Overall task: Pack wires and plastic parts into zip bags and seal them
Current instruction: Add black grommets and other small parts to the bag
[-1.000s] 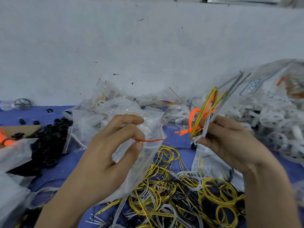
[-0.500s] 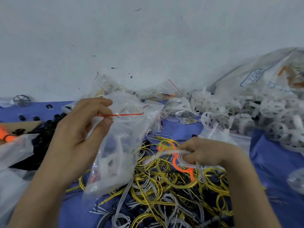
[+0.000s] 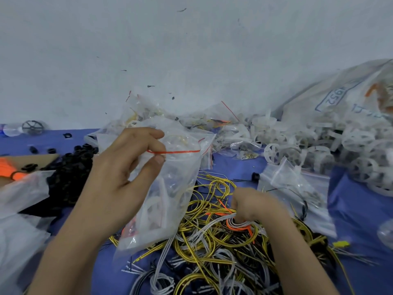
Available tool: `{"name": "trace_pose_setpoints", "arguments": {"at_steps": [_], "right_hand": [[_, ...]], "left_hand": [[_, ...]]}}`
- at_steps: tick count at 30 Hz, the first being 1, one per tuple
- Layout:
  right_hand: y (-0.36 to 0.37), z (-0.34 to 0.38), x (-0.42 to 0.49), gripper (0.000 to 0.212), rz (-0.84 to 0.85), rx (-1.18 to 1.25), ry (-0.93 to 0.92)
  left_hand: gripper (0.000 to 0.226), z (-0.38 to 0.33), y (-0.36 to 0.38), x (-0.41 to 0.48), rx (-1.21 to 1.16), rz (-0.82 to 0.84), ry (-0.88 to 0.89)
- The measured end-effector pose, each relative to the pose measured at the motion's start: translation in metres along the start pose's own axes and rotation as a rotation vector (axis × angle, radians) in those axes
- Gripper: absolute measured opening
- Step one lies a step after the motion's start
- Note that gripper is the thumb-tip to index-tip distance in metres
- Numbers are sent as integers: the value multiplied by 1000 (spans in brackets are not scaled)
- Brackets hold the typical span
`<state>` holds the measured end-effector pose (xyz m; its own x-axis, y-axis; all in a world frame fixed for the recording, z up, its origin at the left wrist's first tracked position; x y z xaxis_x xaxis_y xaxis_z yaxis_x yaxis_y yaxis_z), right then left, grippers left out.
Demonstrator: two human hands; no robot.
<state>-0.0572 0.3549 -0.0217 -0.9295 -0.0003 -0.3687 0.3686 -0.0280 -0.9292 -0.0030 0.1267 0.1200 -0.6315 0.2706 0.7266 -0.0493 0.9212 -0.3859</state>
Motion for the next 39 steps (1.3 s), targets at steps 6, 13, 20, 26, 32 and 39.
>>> {"name": "trace_pose_setpoints", "arguments": {"at_steps": [6, 13, 20, 26, 32, 39], "right_hand": [[-24, -7, -19, 30, -61, 25, -157], [-59, -33, -61, 21, -288, 481, -273], [-80, -59, -80, 25, -594, 1129, -324], [-103, -32, -88, 7, -477, 2104, -758], [-100, 43, -92, 23, -325, 1690, -976], [-89, 46, -86, 34, -617, 710, -591]], "left_hand": [[12, 0, 1, 1, 18, 5, 1], [13, -2, 2, 1, 25, 4, 2], [14, -12, 13, -1, -13, 60, 22], [12, -28, 39, -5, 23, 188, 70], [14, -41, 54, -11, 52, 244, 122], [24, -43, 62, -12, 42, 330, 80]]}}
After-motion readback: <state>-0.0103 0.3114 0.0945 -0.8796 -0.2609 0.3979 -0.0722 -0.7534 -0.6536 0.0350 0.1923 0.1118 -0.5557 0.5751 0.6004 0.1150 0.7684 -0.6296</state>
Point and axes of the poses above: each hand's wrist, its own x-axis towards the middle knuckle, its own y-axis out of the palm, z = x × y, the point moved 6 cm from there along x, towards the middle knuckle, and after that the axes turned 8 degrees about -x, right-handed, at the moved point
